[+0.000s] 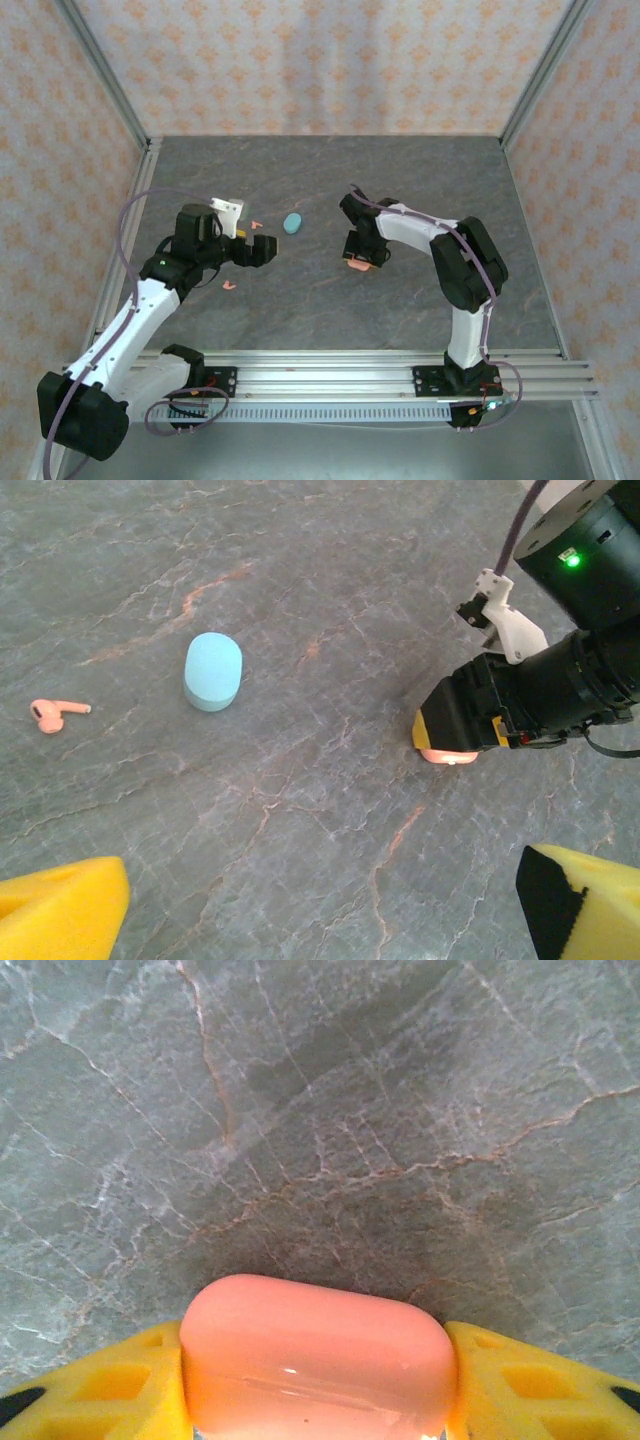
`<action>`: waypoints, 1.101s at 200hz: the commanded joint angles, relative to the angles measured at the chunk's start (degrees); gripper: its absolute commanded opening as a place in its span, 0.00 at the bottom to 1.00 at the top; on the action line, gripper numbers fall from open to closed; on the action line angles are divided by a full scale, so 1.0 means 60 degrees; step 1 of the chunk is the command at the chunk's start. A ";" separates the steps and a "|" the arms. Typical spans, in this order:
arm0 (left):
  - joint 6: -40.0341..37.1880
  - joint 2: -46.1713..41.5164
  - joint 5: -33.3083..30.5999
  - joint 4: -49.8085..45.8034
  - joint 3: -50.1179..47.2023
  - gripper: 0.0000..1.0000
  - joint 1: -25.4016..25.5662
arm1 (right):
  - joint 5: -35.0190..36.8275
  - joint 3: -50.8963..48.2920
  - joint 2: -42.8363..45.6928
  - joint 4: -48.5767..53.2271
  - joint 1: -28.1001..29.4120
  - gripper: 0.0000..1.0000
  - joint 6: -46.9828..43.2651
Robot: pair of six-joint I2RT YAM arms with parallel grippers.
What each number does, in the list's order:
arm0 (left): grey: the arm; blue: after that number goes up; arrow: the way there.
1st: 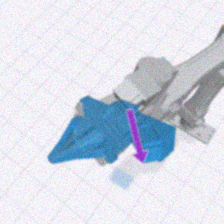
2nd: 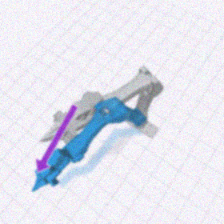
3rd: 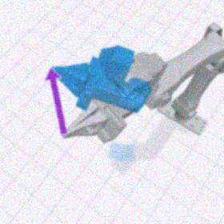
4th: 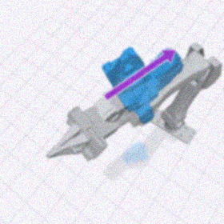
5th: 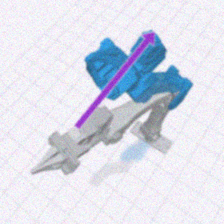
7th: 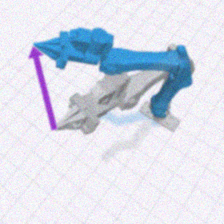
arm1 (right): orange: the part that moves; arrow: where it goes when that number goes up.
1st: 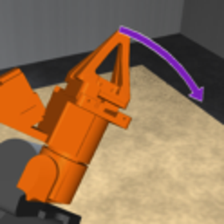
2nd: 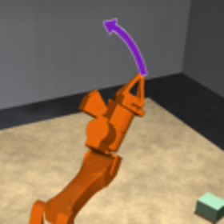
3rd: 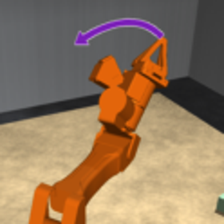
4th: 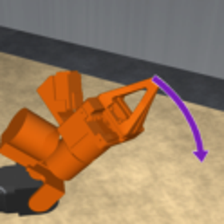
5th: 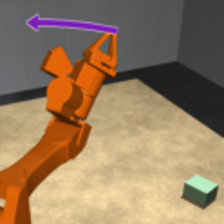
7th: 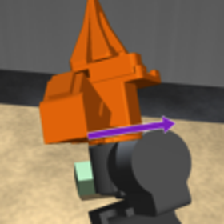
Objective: Insert wireless bluetooth earbuds into charging case
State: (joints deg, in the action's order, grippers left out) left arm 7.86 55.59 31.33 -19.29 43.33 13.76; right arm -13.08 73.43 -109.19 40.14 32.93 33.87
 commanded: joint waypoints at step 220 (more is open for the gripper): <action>0.2250 0.3088 0.0224 0.9731 0.0018 0.59 0.3581 | -0.1496 0.0584 0.5684 -0.1530 0.0712 0.41 0.2877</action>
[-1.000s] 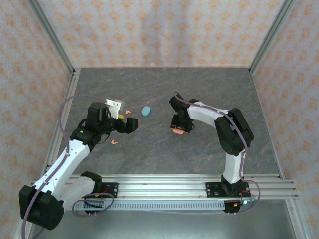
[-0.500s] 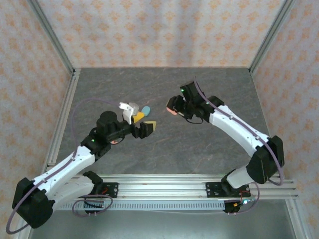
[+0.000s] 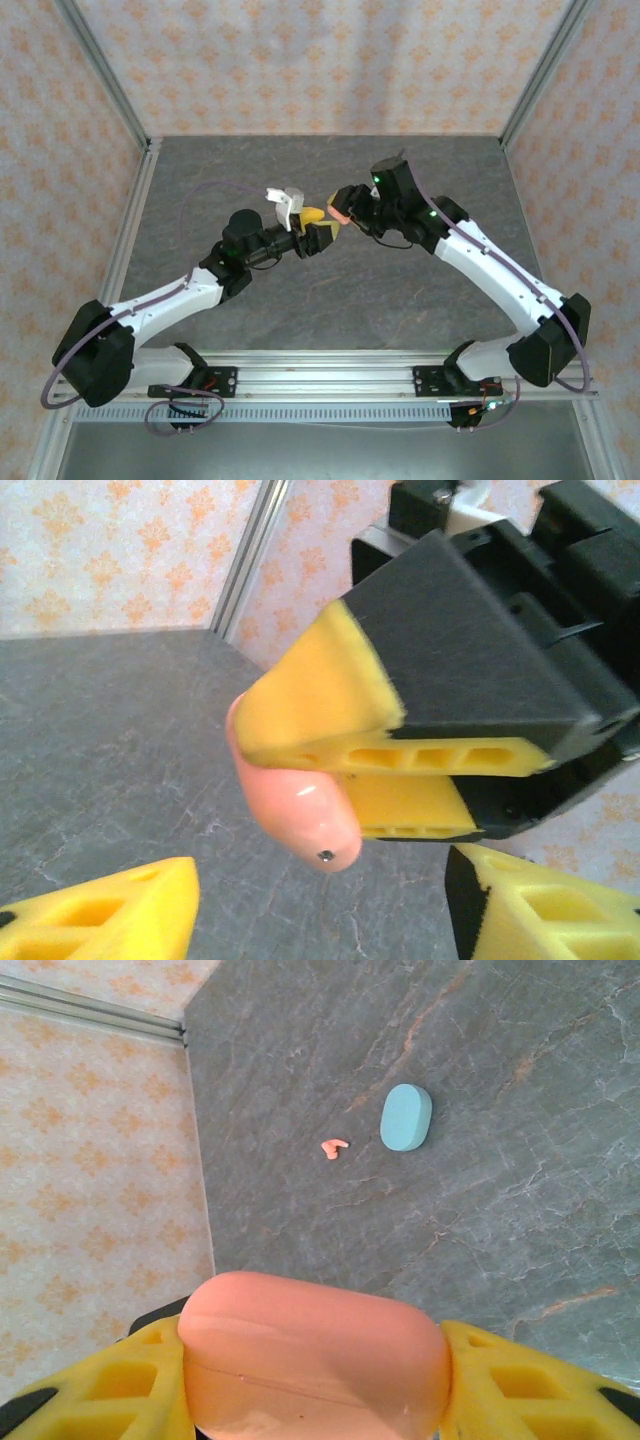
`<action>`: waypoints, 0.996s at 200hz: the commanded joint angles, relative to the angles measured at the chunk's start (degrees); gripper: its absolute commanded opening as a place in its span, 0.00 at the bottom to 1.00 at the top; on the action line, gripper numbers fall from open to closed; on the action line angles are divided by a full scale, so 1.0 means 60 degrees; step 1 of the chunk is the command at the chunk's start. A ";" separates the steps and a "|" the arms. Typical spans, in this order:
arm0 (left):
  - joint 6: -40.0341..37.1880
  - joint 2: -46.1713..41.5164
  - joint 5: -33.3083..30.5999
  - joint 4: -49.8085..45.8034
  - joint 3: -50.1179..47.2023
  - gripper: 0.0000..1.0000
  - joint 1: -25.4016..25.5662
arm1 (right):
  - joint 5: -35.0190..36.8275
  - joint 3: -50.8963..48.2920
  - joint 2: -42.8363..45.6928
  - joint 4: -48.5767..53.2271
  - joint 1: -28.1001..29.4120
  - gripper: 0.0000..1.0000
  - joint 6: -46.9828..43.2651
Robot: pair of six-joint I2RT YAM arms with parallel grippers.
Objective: Insert wireless bluetooth earbuds into charging case
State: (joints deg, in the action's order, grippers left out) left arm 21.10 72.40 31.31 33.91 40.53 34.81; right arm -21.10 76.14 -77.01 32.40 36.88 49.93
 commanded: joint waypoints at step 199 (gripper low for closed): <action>0.0791 0.0203 0.0680 0.0060 0.1343 0.00 -0.0306 | 0.0087 -0.1272 0.2230 -0.3080 0.0038 0.72 -0.0641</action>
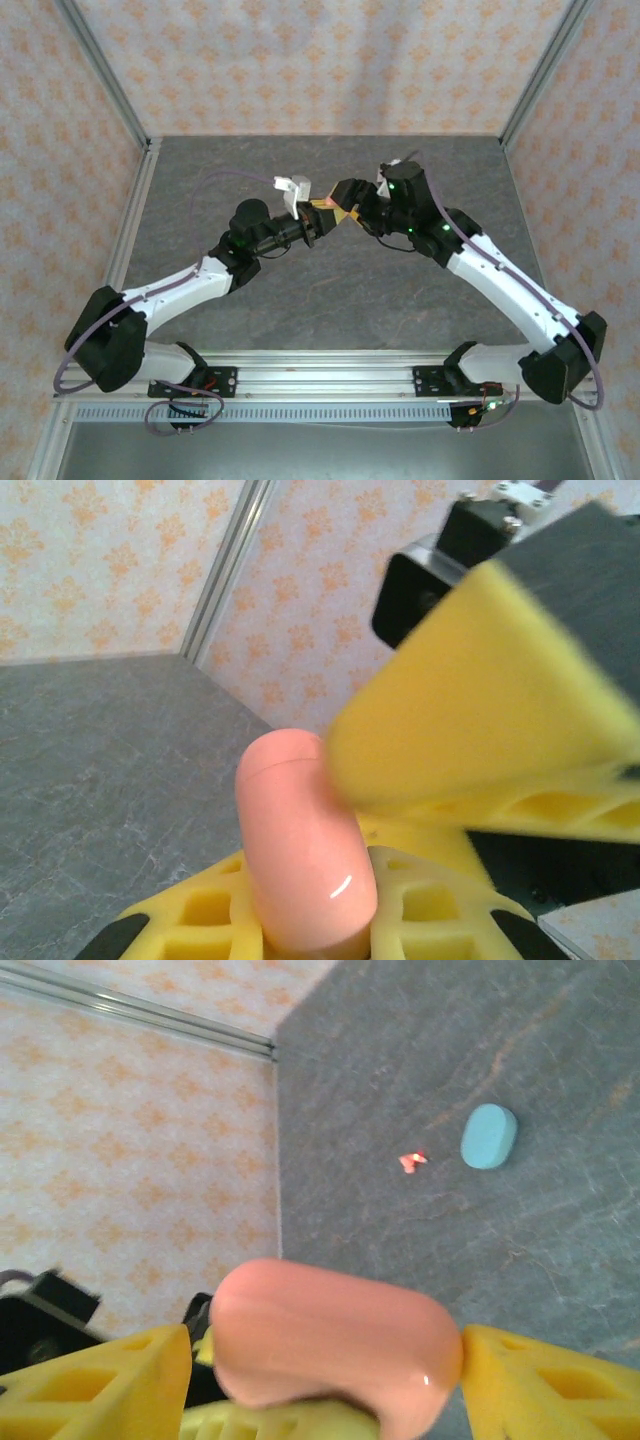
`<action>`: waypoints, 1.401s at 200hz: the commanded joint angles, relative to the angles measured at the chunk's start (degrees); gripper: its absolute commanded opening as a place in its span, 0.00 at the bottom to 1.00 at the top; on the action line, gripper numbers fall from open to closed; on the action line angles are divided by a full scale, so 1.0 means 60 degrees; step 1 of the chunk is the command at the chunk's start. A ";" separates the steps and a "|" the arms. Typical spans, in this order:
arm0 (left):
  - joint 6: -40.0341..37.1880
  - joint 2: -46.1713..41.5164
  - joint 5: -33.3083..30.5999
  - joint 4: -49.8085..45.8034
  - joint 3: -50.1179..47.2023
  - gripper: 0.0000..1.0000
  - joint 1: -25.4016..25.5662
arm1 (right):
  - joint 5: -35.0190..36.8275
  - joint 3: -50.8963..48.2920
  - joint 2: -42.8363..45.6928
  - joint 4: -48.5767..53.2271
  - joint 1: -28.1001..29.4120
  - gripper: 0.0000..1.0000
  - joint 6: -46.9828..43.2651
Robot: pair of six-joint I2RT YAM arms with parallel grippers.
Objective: Insert wireless bluetooth earbuds into charging case
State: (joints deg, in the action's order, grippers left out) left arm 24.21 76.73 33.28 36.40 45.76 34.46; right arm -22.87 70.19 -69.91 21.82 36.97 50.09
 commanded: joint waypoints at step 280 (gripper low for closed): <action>0.4029 -0.1775 0.1405 0.0250 0.1041 0.00 -0.0928 | -0.2749 -0.2571 -0.0162 -0.8885 0.0015 0.35 0.1469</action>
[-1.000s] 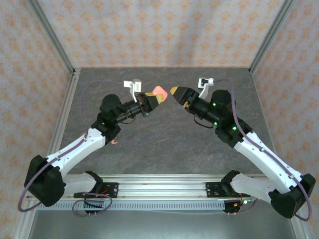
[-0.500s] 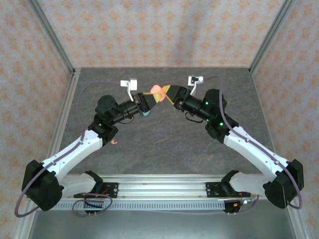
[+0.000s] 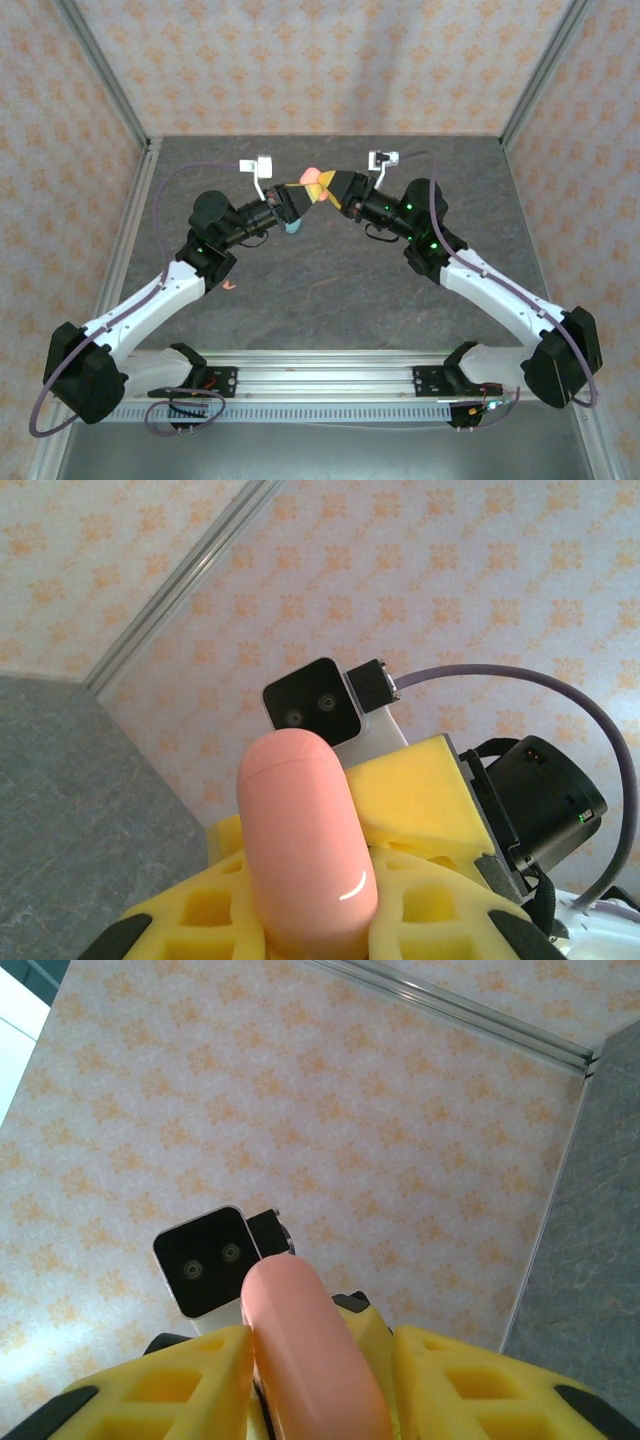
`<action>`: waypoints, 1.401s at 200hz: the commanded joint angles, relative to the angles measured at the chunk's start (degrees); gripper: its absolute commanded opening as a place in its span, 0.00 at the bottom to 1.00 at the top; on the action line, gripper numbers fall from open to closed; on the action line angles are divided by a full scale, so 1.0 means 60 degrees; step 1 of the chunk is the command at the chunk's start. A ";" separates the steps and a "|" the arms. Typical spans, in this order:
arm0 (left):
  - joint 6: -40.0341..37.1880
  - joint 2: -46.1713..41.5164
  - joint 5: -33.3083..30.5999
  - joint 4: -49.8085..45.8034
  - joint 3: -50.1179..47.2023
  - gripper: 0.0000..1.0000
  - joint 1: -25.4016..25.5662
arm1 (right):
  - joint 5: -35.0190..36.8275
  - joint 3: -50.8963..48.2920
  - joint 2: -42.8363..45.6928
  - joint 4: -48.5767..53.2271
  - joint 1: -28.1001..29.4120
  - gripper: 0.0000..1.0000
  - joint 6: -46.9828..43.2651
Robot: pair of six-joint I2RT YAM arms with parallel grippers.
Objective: Insert wireless bluetooth earbuds into charging case
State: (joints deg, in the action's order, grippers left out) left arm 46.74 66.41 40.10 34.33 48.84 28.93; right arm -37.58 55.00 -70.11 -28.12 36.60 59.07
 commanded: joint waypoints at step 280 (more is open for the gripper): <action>-0.5356 -0.0288 0.4823 -0.8067 0.3288 0.57 -0.1590 | -0.2230 0.2880 0.0430 0.5969 0.0104 0.08 -0.7048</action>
State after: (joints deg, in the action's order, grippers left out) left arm 12.23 64.93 66.35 -17.85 68.64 19.81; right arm -48.51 70.63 -67.99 7.40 36.58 19.70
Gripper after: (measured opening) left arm 0.580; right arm 0.192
